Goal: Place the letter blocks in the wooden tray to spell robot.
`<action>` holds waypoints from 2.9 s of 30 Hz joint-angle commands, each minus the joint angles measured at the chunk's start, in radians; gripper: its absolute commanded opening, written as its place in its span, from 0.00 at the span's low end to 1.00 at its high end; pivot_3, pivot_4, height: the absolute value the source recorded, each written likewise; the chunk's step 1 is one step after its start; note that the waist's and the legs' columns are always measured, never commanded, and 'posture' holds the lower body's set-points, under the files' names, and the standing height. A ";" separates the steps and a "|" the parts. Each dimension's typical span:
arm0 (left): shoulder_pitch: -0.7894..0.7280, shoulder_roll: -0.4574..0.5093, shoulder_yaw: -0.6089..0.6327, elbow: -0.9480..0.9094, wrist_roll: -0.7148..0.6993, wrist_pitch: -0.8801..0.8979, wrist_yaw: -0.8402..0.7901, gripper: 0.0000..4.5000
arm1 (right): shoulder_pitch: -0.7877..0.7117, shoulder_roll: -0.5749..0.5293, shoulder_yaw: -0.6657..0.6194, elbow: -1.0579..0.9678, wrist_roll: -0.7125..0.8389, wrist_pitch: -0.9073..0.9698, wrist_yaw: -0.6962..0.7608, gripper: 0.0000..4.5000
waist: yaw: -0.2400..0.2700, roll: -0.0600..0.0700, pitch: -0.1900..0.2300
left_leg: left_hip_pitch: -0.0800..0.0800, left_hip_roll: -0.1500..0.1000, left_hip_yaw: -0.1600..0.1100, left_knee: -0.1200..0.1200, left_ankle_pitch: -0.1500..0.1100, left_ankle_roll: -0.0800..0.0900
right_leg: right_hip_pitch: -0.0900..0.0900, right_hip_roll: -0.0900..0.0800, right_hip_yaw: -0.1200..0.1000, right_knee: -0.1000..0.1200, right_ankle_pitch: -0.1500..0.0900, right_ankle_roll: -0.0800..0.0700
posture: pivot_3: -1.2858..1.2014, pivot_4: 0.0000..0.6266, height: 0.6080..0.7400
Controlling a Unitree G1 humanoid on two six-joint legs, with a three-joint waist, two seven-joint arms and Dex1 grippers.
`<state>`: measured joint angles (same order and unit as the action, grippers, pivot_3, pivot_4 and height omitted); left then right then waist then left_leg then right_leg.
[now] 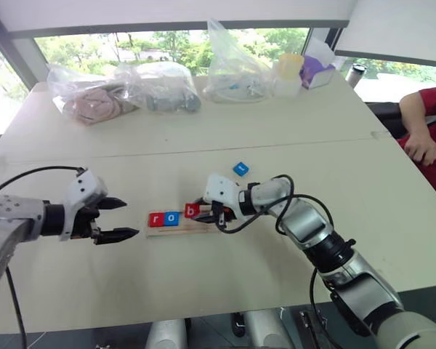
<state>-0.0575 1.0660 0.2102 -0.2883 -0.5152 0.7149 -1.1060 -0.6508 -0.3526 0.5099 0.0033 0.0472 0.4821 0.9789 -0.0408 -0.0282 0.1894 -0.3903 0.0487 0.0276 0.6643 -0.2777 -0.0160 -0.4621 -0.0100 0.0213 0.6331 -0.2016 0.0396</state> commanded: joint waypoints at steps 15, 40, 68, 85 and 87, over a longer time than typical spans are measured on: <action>-0.003 -0.011 0.006 -0.033 0.006 -0.011 0.048 1.00 | -0.047 0.092 0.031 0.110 -0.059 -0.042 -0.029 0.25 | -0.003 0.000 0.000 | 0.002 0.000 0.000 0.000 0.000 0.000 | 0.001 0.000 0.000 0.001 0.000 0.000 | 0.52 0.24 1.00; -0.041 -0.026 -0.030 0.003 0.026 -0.031 0.059 1.00 | -0.108 0.181 -0.163 0.182 0.032 -0.001 -0.081 0.99 | -0.004 0.000 0.000 | 0.002 0.000 0.000 0.000 0.000 0.000 | 0.001 0.001 0.000 0.002 0.001 -0.002 | 0.52 0.24 1.00; -0.058 -0.048 -0.044 0.003 0.030 -0.029 0.069 1.00 | -0.137 0.201 -0.104 0.371 -0.129 -0.224 -0.161 0.99 | -0.004 0.000 0.000 | 0.002 0.000 0.000 0.000 0.000 0.000 | 0.000 0.001 0.000 0.002 0.002 -0.002 | 0.52 0.24 1.00; -0.082 -0.054 -0.064 0.025 0.040 -0.043 0.062 1.00 | -0.070 0.195 -0.072 0.270 -0.137 -0.182 -0.132 0.99 | -0.004 0.000 0.000 | 0.002 0.000 0.000 0.000 0.000 0.000 | 0.000 0.001 0.000 0.002 0.002 -0.002 | 0.52 0.24 1.00; -0.082 -0.054 -0.064 0.025 0.041 -0.042 0.061 1.00 | -0.072 0.202 -0.076 0.259 -0.133 -0.171 -0.135 0.99 | -0.004 0.000 0.000 | 0.002 0.000 0.000 0.000 0.000 0.000 | 0.000 0.001 0.000 0.002 0.002 -0.002 | 0.52 0.24 1.00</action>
<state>-0.1308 1.0105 0.1371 -0.2561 -0.4726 0.6862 -1.0412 -0.7171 -0.1645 0.4350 0.3085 -0.0945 0.3086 0.8427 -0.0451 -0.0285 0.1892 -0.3887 0.0492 0.0275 0.6641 -0.2774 -0.0163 -0.4618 -0.0093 0.0214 0.6348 -0.2000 0.0380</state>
